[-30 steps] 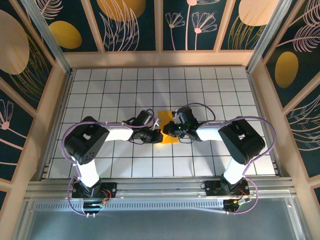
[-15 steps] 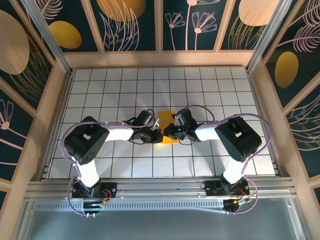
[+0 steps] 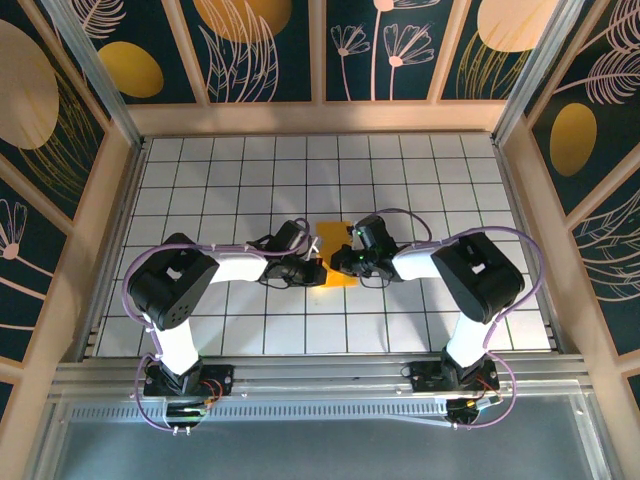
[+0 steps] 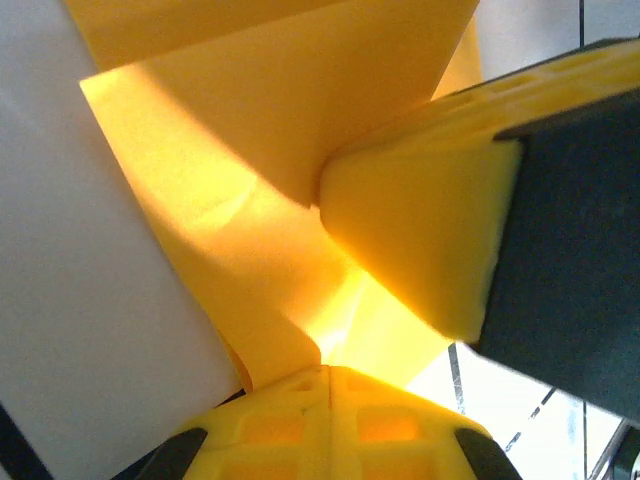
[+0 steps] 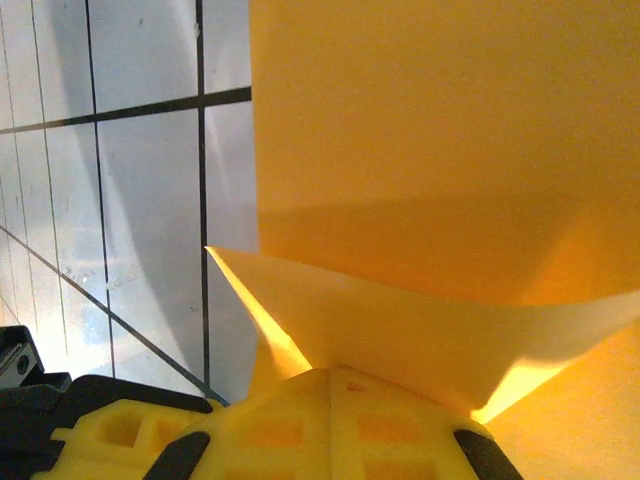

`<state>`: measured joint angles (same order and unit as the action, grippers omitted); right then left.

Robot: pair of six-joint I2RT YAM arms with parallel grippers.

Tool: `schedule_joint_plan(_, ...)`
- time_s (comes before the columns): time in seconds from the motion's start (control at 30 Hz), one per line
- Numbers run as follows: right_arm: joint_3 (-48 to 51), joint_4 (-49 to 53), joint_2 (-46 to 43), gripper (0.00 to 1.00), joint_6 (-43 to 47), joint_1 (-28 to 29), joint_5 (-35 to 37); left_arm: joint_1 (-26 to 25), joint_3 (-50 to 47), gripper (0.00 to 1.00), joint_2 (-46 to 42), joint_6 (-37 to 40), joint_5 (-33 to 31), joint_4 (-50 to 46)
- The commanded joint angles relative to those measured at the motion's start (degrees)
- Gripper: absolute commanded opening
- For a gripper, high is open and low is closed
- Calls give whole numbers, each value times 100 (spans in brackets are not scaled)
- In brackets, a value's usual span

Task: Fold a paper plane with a square sheet of paper (fold left side to right side)
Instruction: Fold the triangle a second time at the center of the table.

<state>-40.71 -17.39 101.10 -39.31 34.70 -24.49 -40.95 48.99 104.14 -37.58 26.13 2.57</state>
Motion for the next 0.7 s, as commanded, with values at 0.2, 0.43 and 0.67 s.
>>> schedule_joint_plan(0.2,10,262,59,0,335,-645,296,-62,-230,0,234,-31,-565,-934)
schedule_joint_plan(0.43,-49,292,185,0,526,-1078,234,-71,-241,0,231,-31,-574,-925)
schedule_joint_plan(0.67,-235,457,247,0,739,-1430,182,-88,-254,0,225,-28,-590,-894)
